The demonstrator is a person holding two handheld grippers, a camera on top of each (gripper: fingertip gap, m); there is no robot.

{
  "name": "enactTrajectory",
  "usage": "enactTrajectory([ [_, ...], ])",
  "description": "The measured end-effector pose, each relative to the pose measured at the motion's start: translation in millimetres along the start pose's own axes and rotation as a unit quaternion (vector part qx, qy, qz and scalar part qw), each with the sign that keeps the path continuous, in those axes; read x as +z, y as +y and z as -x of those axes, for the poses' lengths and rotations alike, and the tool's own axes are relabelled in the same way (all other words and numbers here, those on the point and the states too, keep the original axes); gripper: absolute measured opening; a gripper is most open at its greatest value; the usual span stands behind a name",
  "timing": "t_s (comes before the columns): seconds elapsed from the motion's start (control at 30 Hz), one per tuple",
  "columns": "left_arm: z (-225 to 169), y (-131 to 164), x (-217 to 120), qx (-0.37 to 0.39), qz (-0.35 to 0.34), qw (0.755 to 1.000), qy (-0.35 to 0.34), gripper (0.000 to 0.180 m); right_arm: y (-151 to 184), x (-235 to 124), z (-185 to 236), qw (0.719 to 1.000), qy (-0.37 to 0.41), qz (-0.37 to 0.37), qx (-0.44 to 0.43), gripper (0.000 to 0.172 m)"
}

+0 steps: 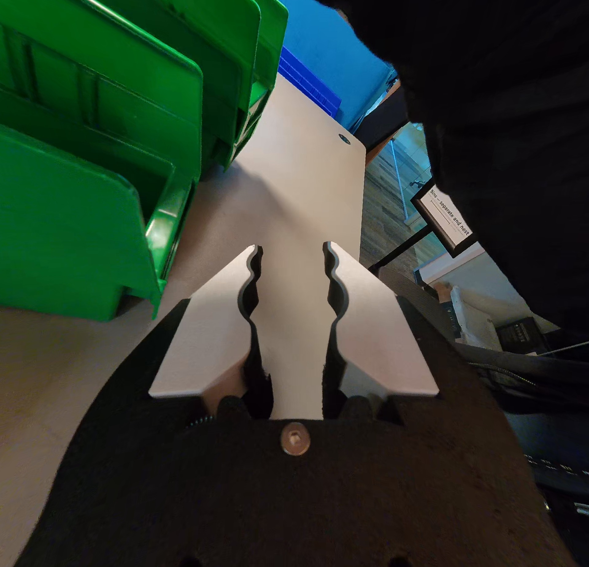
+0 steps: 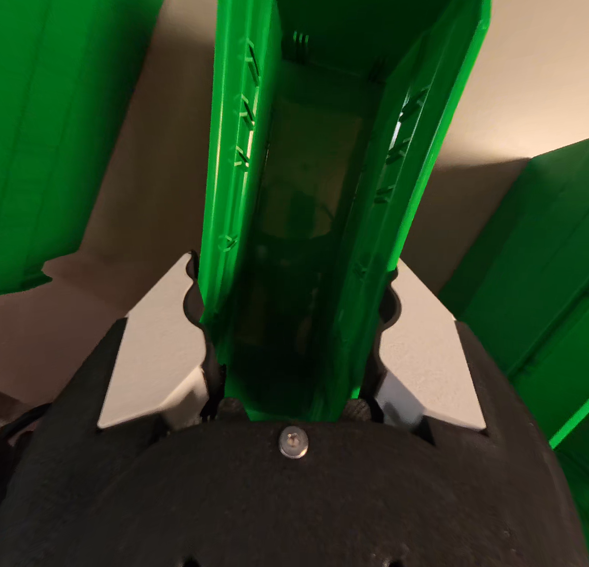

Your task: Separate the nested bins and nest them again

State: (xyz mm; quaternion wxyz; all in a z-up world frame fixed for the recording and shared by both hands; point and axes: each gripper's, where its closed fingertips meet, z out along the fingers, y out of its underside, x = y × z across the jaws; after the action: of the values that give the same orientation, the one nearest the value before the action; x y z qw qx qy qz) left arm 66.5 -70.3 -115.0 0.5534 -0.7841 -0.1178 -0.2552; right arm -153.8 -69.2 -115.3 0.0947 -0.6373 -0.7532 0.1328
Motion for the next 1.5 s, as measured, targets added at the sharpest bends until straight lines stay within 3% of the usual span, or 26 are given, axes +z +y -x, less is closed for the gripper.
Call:
enactTrajectory([
  [0.5, 0, 0, 0, -0.001, -0.001, 1.000, 0.001, 0.038, 2, -23, 7, 0.999, -0.039, -0.007, -0.024, 0.102],
  [0.67, -3, -1, -2, 0.004, -0.006, 1.000, 0.009, 0.039, -12, -63, 6, 0.997, -0.052, -0.046, -0.030, 0.102],
  [0.87, -2, -1, -2, 0.000, -0.007, 1.000, 0.009, 0.039, -23, -136, -3, 0.992, -0.052, -0.104, -0.044, 0.103],
  [1.17, -1, 0, -1, -0.002, -0.002, 1.000, 0.005, 0.039, 6, -218, -74, 0.989, 0.000, -0.151, -0.010, 0.103],
  [1.5, 1, 1, 1, 0.001, 0.002, 1.000, -0.004, 0.039, 58, -193, -150, 0.991, 0.017, -0.111, 0.070, 0.103],
])
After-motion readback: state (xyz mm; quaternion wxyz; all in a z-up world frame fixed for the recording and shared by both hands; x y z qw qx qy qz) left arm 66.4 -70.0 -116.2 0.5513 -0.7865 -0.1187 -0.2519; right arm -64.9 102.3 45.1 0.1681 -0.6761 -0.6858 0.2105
